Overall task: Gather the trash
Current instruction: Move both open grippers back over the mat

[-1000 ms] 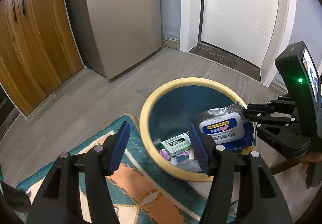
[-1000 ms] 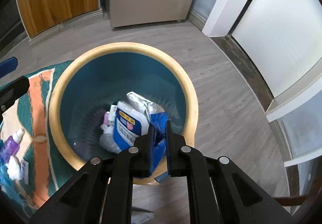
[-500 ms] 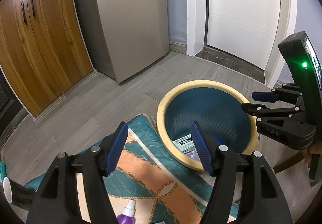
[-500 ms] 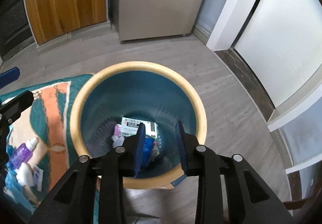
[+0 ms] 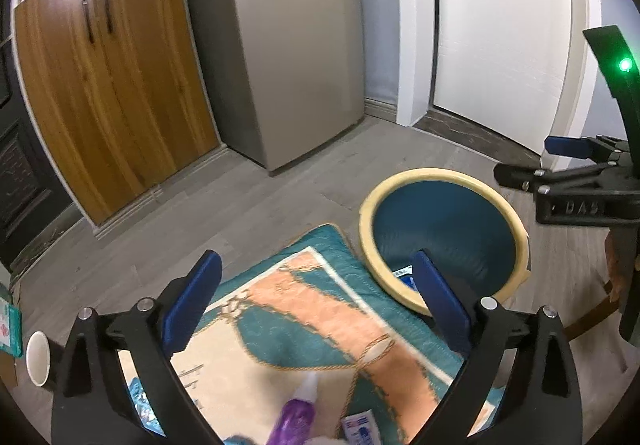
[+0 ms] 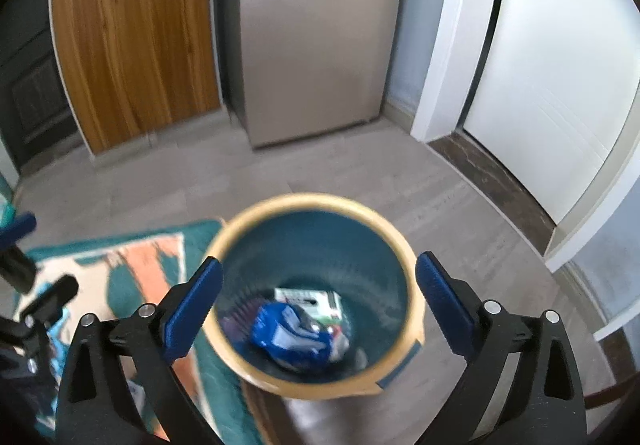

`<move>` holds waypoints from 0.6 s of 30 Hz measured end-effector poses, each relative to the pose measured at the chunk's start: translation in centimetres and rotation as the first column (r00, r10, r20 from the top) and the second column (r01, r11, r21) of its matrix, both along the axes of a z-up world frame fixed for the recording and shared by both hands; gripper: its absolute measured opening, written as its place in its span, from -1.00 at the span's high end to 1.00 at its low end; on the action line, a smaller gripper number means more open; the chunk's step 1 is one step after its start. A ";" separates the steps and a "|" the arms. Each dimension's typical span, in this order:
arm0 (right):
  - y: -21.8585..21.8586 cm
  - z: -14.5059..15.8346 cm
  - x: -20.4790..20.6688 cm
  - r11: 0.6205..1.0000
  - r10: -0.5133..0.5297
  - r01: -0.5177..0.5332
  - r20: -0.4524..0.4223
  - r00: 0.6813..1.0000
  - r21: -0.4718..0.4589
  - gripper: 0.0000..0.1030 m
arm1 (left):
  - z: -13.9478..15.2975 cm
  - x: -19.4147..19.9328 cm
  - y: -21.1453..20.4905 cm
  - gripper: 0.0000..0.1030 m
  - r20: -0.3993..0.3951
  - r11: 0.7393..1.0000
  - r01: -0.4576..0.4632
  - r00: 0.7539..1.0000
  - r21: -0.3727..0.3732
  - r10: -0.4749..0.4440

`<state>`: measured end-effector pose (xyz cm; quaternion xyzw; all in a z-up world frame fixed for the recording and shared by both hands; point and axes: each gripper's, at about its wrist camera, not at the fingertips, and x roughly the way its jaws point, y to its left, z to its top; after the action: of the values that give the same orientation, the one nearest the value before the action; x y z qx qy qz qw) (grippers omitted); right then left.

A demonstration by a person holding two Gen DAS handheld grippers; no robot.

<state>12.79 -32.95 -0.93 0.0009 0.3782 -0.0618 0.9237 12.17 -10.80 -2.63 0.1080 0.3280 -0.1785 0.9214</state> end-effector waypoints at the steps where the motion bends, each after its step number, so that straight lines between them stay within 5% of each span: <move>1: 0.5 0.3 0.0 1.000 0.003 -0.003 0.010 1.000 0.002 -0.90 | 0.1 -0.1 0.6 -0.84 0.001 1.000 -0.007 1.000 -0.002 0.007; 12: 7.5 0.3 0.4 0.993 0.114 -0.114 -0.025 0.993 0.013 -0.90 | 1.6 -2.0 10.6 -0.88 0.031 0.988 -0.156 0.987 -0.014 0.156; 18: 10.7 -0.3 0.9 0.989 0.123 -0.116 -0.067 0.990 0.094 -0.90 | 1.9 -2.8 16.9 -0.88 0.027 0.965 -0.261 0.965 -0.033 0.262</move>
<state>13.73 -22.21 -1.23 0.0176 0.4131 0.0109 0.9105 9.38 6.07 -0.69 0.0529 0.3224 -0.0586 0.9433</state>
